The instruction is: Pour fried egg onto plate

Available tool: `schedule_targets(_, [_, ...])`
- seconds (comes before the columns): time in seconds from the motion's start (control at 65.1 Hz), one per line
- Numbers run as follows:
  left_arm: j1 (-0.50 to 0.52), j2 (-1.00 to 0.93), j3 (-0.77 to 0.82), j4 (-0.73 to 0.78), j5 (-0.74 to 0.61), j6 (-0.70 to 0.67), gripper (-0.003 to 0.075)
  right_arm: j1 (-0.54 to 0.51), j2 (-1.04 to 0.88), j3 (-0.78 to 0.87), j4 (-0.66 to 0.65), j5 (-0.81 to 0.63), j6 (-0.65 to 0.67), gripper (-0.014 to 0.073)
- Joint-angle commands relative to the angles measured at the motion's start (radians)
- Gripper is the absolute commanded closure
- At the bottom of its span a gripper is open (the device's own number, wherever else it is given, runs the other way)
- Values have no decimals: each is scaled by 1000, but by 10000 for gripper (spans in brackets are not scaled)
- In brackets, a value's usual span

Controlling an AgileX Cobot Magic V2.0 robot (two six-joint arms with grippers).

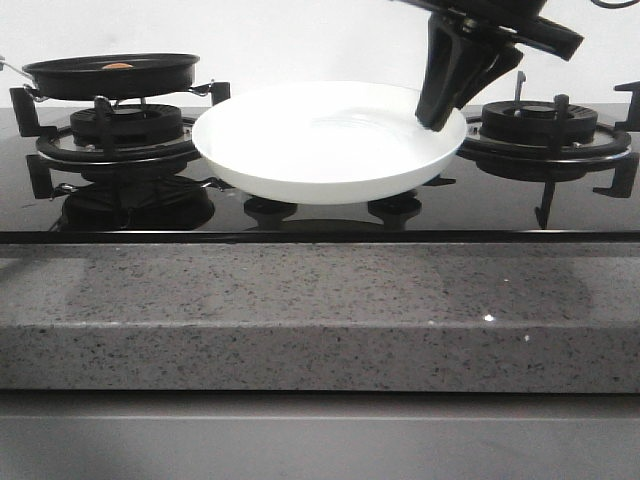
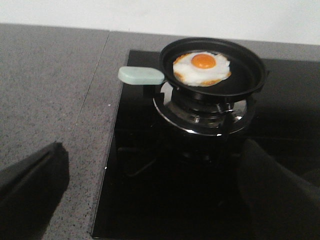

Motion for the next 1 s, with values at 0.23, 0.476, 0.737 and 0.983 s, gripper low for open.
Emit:
schedule_targets(0.23, [209,364,-299,-286,142,76,50,-2,-47,-21,18,-31,-9,663])
schedule_targets(0.476, [337,612,-444,-816,359,397,50,-2,-47,-21,18,-31,-9,663])
schedule_targets(0.737, [345,825,-531,-1090,410,415,50,-2,-47,-21,18,-31,-9,663])
schedule_targets(0.983, [345,955,-602,-1185,468,415,50,-2,-47,-21,18,-31,-9,663])
